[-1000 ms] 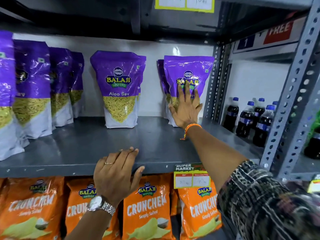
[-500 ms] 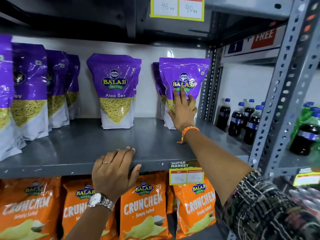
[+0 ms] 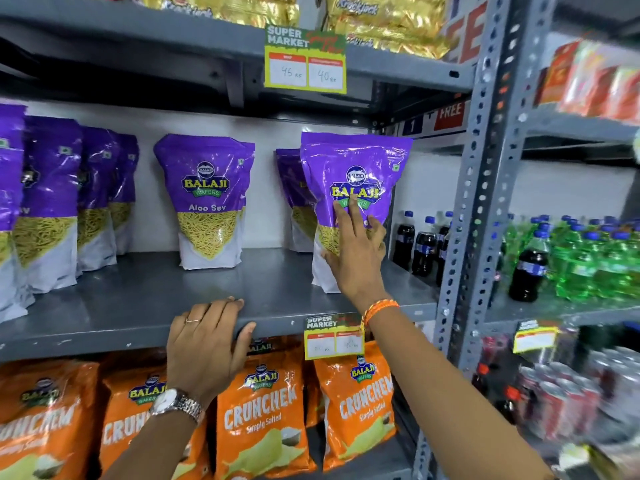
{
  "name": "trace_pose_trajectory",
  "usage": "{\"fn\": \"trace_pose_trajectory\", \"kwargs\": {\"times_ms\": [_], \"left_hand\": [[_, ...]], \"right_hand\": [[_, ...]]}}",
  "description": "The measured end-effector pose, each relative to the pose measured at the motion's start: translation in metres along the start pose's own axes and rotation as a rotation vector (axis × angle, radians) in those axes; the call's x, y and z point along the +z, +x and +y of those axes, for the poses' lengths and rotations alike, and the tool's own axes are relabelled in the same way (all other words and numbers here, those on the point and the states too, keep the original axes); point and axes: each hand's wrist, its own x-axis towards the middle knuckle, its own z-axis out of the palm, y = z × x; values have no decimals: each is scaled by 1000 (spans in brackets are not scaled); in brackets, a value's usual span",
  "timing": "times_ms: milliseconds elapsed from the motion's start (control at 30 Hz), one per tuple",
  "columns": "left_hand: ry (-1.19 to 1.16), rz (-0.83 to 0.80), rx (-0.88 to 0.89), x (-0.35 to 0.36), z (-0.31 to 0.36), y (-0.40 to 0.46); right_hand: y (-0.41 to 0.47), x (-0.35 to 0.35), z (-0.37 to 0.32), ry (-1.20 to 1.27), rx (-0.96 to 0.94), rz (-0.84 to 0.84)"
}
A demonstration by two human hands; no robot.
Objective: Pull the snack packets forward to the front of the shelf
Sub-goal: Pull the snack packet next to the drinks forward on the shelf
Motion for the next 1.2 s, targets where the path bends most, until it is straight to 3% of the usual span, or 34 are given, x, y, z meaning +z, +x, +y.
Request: {"fn": "trace_pose_trajectory", "kwargs": {"times_ms": [533,1200], "left_hand": [[-30,-50,-56,-6,5,-7],[-26,-60,-78,-4,6,-8]], "right_hand": [[-67,-43,12,-13,-131,237],[-44,-35,17,-51,-98,131]]}}
